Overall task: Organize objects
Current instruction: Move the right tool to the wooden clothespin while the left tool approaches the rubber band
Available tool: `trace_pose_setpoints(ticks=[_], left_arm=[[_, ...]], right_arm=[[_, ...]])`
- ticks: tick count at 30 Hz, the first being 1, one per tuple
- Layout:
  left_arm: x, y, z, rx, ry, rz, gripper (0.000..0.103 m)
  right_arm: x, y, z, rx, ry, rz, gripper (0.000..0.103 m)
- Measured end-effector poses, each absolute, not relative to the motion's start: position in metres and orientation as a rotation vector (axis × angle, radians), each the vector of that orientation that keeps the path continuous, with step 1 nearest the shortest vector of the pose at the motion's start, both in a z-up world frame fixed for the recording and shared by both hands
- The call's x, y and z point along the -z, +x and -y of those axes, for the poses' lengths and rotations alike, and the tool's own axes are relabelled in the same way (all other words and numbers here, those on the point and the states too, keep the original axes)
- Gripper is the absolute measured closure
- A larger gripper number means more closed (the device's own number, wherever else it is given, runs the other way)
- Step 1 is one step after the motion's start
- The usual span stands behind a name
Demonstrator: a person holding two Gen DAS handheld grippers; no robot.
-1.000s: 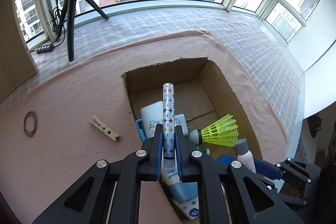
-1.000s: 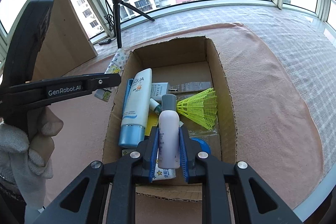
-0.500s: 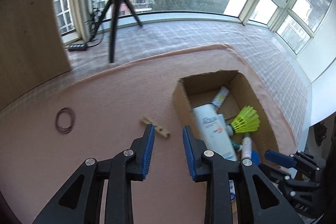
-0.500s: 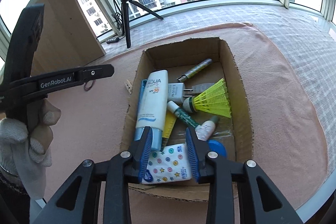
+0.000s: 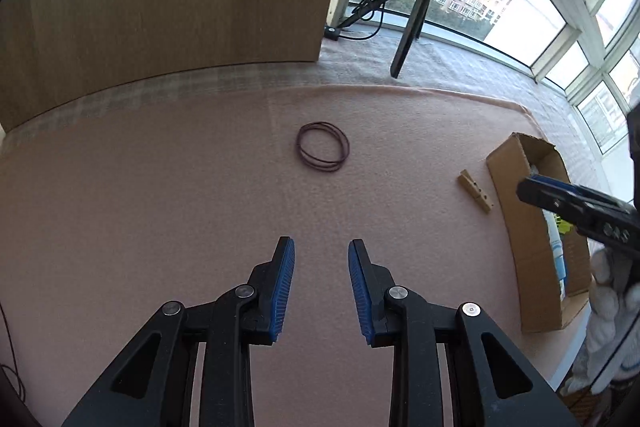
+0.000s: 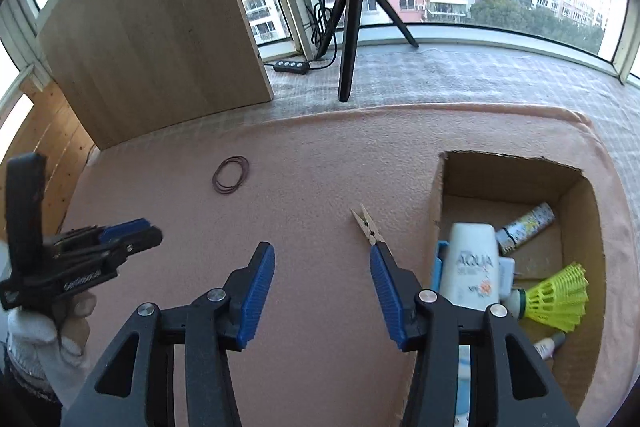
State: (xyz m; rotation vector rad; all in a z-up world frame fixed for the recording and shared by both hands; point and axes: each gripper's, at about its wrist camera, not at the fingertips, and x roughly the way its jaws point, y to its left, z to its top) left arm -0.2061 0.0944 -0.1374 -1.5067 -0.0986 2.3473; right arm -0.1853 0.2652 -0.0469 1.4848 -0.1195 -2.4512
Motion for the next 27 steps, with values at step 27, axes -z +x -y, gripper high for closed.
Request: trace_pose_setpoints(ticks=[27], left_arm=[[0.167,-0.224,-0.038,-2.232,-1.489,0.241,0.073]], right_arm=[[0.12,-0.275,-0.227,2.481,1.944,-0.133,0.069]])
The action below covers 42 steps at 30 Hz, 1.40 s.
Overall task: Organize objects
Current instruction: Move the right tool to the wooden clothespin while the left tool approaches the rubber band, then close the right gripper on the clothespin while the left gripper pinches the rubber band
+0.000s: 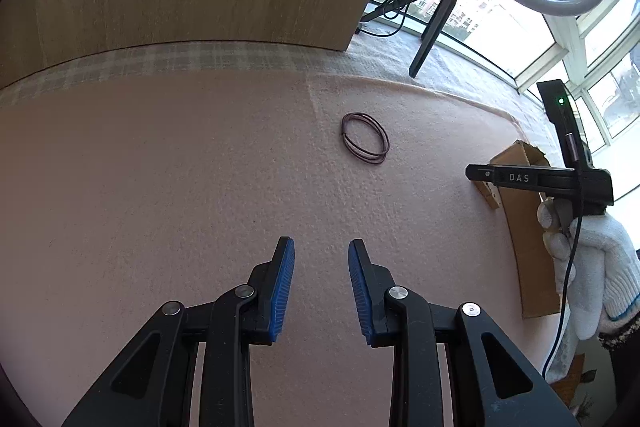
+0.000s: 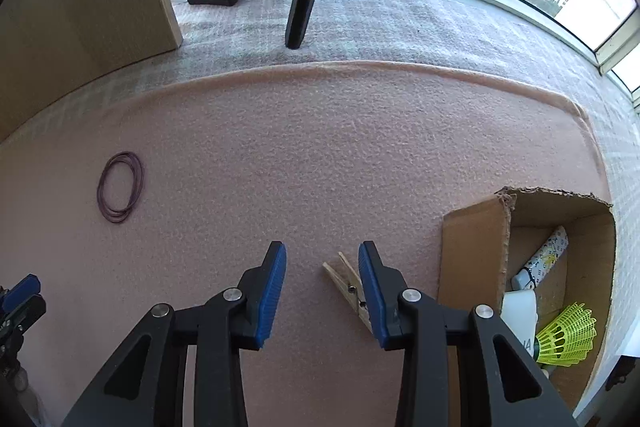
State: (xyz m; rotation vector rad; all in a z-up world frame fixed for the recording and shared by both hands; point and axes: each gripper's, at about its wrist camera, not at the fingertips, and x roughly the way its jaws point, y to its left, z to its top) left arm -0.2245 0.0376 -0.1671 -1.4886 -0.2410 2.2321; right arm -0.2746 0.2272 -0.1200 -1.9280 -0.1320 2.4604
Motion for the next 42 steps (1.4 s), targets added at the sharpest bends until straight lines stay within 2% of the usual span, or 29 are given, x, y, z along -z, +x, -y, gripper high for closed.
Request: trace_pose_setpoints(ticks=[4,7,8,10,13,16,18,20,29,34,42], left_arm=[[0.168,-0.226,-0.038,-2.229,-1.482,0.23,0.073],[0.171,-0.233,-0.037,-2.224,-1.486,0.24,0.074],[0.171,-0.236,-0.039,-2.223,-1.485,0.235,0.074],[0.171,-0.242,-0.044,-2.223,-1.477,0.216,0.074],[0.169,-0.255,-0.057,-2.218,-1.469,0.172,0.074],[0.166,-0.268,-0.068,-2.21,-1.465,0.166,0.073],[0.164,-0.277,-0.076,-2.212,-1.466,0.144,0.07],[0.162,-0.287,-0.083,-2.216,-1.462,0.131,0.068],[0.172,-0.343,-0.118,-2.183,-1.508,0.138,0.059],[0.186,-0.365,-0.14,-2.153,-1.562,0.103,0.058],[0.195,-0.349,-0.156,-2.107,-1.551,-0.041,0.063]], right_arm=[[0.13,-0.27,-0.224,-2.421,-1.965,0.157,0.069],[0.127,-0.261,-0.216,-2.441,-1.949,0.193,0.075],[0.126,-0.257,-0.213,-2.449,-1.956,0.195,0.082],[0.128,-0.249,-0.211,-2.448,-2.009,0.138,0.086],[0.13,-0.235,-0.211,-2.458,-2.003,0.114,0.086],[0.124,-0.23,-0.221,-2.48,-2.02,-0.045,0.086],[0.117,-0.229,-0.224,-2.5,-1.95,-0.011,0.085],[0.113,-0.23,-0.226,-2.514,-1.916,0.018,0.078],[0.124,-0.22,-0.24,-2.492,-1.972,-0.108,0.074],[0.128,-0.21,-0.228,-2.502,-2.006,-0.002,0.074],[0.132,-0.193,-0.238,-2.476,-2.077,-0.123,0.074]])
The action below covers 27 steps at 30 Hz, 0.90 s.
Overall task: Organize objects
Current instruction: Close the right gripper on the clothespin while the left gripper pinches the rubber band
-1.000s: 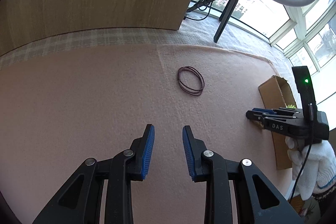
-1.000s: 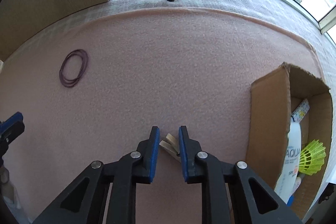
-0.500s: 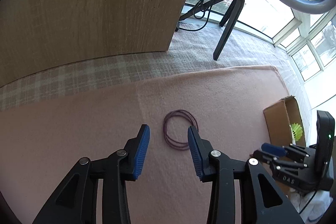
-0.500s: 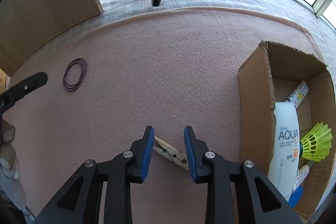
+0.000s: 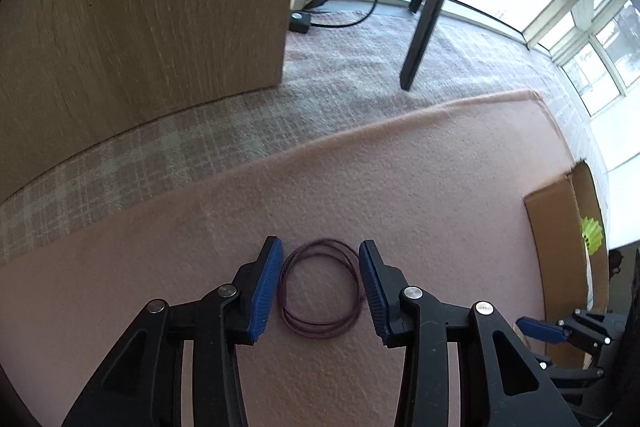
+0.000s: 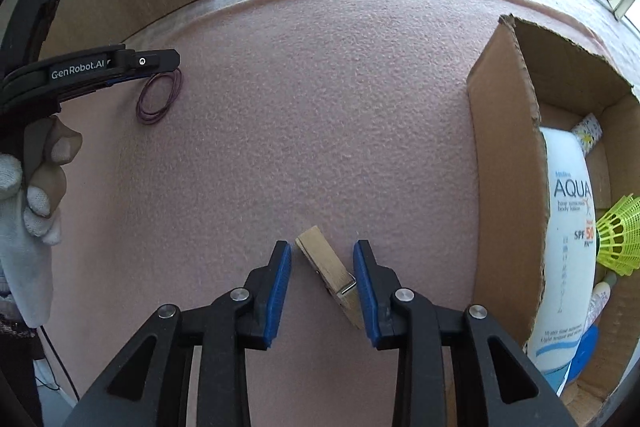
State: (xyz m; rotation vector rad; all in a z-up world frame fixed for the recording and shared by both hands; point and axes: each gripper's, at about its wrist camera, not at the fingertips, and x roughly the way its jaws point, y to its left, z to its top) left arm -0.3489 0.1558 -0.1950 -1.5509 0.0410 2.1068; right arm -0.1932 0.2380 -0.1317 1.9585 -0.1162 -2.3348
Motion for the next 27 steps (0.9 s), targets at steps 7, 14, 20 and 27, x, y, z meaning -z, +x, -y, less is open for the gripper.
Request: trace_pose_setpoints(ticks=[7,14,20,27], left_arm=[[0.194,-0.29,-0.163,-2.027,-1.503,-0.131,0.071],[0.192,-0.242,-0.166,-2.008,-1.478,-0.193,0.076],[0.175,-0.244,-0.148,-2.108,-1.445,-0.098,0.062],[0.181,-0.255,-0.175,-2.109,-1.471,-0.164,0.033]], right_arm=[[0.131,-0.165,-0.235,2.346,1.922,0.088,0.073],[0.129,-0.136,-0.23,2.383,1.863,0.108,0.075],[0.124,-0.121,-0.237,2.475,1.794,0.089,0.075],[0.118,-0.117,-0.238,2.486,1.763,0.043,0.075]])
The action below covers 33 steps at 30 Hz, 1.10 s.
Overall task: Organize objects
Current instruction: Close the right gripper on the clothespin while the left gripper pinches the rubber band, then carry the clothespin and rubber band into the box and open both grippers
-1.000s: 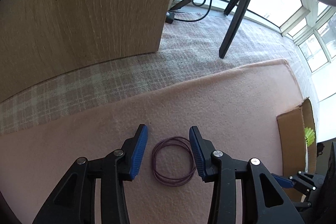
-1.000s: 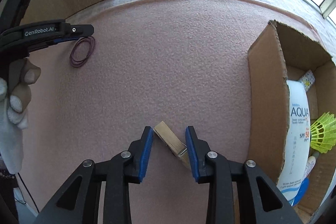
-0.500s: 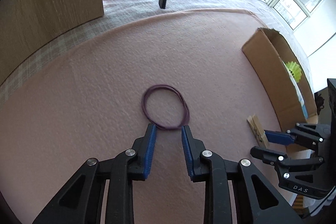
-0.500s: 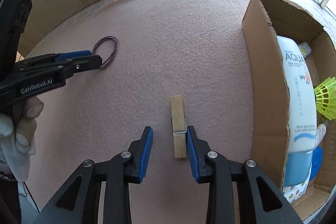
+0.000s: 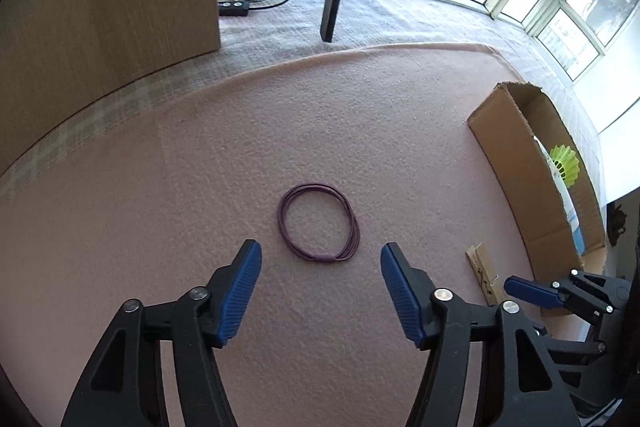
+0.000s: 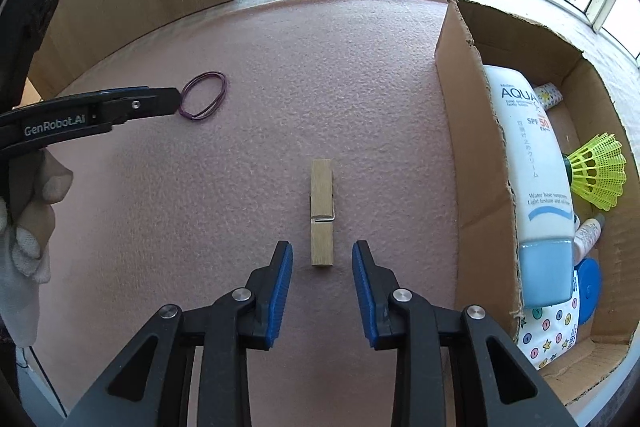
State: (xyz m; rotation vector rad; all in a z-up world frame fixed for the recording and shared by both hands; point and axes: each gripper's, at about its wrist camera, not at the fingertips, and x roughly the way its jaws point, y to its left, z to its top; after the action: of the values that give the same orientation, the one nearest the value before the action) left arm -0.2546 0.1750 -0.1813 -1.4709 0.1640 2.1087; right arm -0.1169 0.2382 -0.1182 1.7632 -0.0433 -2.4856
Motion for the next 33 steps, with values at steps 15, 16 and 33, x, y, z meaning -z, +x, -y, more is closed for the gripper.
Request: trace_pose_setpoints(ticks=[15,16,33], left_arm=[[0.192,-0.263,-0.177,-2.146,-1.514,-0.168,0.101],[0.191,-0.263,-0.176,-2.15,-1.518,-0.161,0.101],[0.064,-0.226,-0.199,-2.202,-1.271,-0.012,0.101]], right_arm=[[0.131,-0.132,-0.227,2.475,1.755,-0.079,0.093],[0.13,-0.132,-0.227,2.477,1.751,-0.087,0.093],[0.043,-0.095,-0.289,2.579,1.489,0.092,0.093]])
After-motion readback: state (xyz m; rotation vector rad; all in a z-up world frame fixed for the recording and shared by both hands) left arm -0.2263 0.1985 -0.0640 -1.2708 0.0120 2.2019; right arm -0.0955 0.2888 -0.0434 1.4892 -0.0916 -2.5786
